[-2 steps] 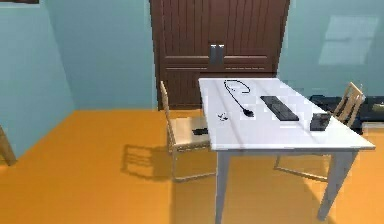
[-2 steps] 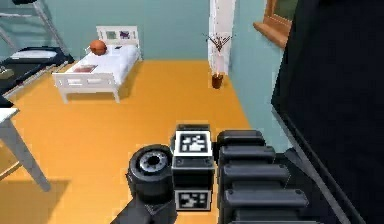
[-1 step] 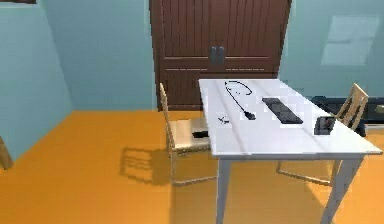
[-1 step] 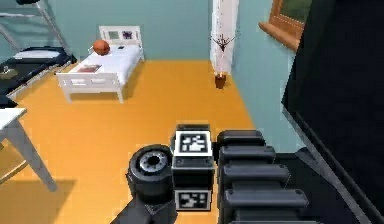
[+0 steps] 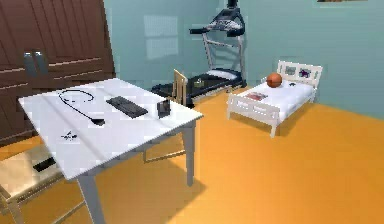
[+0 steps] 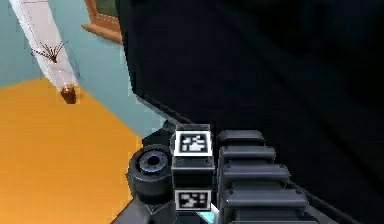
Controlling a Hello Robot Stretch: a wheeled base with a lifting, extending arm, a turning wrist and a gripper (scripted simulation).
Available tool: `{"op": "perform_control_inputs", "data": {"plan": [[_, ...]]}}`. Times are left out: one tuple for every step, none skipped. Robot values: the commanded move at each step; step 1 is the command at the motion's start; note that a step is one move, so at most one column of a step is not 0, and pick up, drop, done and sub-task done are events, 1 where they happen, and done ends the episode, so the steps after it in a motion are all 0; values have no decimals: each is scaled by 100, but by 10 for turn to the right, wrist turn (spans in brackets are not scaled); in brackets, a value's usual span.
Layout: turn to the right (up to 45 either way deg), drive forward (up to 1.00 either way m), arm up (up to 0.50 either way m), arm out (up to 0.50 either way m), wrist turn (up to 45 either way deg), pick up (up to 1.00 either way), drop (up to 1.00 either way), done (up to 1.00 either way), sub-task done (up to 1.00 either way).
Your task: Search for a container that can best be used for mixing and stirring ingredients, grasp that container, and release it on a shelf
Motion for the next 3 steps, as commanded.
{"op": "perform_control_inputs", "data": {"plan": [[120, 0, 0, 0, 0, 0, 0, 0, 0], [60, 0, 0, 0, 0, 0, 0, 0, 0], [450, 0, 0, 0, 0, 0, 0, 0, 0]]}}
